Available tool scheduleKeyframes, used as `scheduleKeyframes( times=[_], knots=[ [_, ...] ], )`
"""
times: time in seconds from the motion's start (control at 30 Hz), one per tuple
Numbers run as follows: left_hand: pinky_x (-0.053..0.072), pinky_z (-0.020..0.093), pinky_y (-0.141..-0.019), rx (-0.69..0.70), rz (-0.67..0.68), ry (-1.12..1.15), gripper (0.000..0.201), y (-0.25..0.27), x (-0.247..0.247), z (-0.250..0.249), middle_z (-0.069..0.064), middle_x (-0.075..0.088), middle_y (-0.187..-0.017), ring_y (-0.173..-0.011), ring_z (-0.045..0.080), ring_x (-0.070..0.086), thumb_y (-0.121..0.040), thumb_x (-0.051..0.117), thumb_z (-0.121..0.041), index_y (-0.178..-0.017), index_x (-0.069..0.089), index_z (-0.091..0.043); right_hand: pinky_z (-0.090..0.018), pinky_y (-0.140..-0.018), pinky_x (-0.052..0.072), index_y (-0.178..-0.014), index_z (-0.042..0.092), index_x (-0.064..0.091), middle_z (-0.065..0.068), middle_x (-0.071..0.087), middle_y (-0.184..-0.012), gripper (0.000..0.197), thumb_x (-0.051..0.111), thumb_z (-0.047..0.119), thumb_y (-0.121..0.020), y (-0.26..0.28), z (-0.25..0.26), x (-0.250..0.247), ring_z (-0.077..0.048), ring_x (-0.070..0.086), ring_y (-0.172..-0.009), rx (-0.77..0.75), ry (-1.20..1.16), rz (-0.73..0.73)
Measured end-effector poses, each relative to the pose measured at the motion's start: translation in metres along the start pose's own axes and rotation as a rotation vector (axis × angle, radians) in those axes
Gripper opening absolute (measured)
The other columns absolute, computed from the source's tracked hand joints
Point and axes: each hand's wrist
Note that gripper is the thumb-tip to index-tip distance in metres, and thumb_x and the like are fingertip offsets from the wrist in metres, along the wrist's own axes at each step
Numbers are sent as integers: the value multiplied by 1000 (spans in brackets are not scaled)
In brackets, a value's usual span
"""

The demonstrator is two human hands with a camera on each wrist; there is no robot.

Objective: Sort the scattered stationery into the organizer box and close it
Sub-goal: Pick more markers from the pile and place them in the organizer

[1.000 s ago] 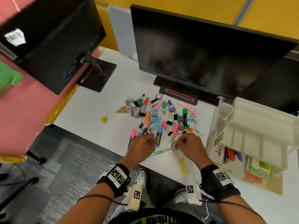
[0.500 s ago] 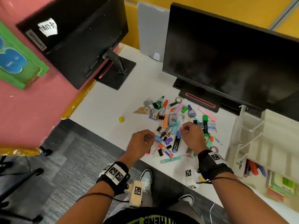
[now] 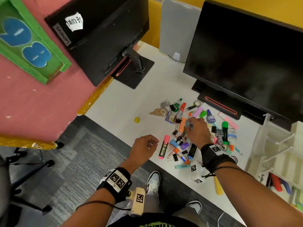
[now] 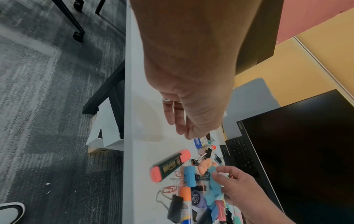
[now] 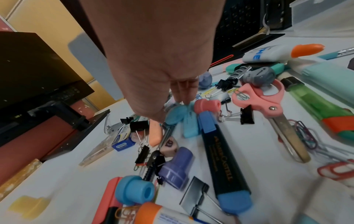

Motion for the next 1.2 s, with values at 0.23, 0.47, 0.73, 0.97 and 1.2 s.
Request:
scheduleKeyframes(
  times=[0.23,0.47,0.73,0.97,1.2],
  knots=[
    [50,12,-69,-35,9,5,12,8,-6,7,-11,71,-83,-68,2,59,-92,70,-12,-97,75,-22,-42,-96,50,-115,11,67,-11,56,-119,25,63,21,-92,-17,29,2,-31,53,-114,-150,26,-82],
    [55,20,-70,-54,42,-1,13,24,-17,18,-13,69,-84,-71,1,59,-94,67,-15,-98,73,-26,-50,-105,45,-145,11,54,-15,48,-146,48,58,11,-98,-75,84,11,-38,47,-127,-295,88,22],
    [48,13,-66,-24,35,-111,10,46,-30,48,-13,68,-80,-73,7,60,-95,69,-19,-101,74,-25,-50,-104,41,-154,29,42,-2,45,-155,70,60,6,-91,-114,90,16,-34,41,-132,-415,305,219],
    [47,12,-67,-36,62,-102,11,43,-20,45,-9,68,-81,-75,9,60,-95,69,-18,-102,73,-25,-42,-93,39,-114,18,66,-7,66,-113,22,55,11,-96,-114,82,29,-29,53,-111,-449,296,50],
    [50,15,-64,-48,88,-95,14,29,-18,33,-16,67,-83,-73,12,59,-95,67,-19,-99,72,-31,-43,-86,46,-116,15,69,-8,69,-100,24,56,27,-100,-98,74,20,-30,57,-100,-465,130,-174]
  ],
)
Point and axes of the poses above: each hand's wrist, its own y-axis away from the middle knuckle, its own x-axis out of the palm, z = x × y
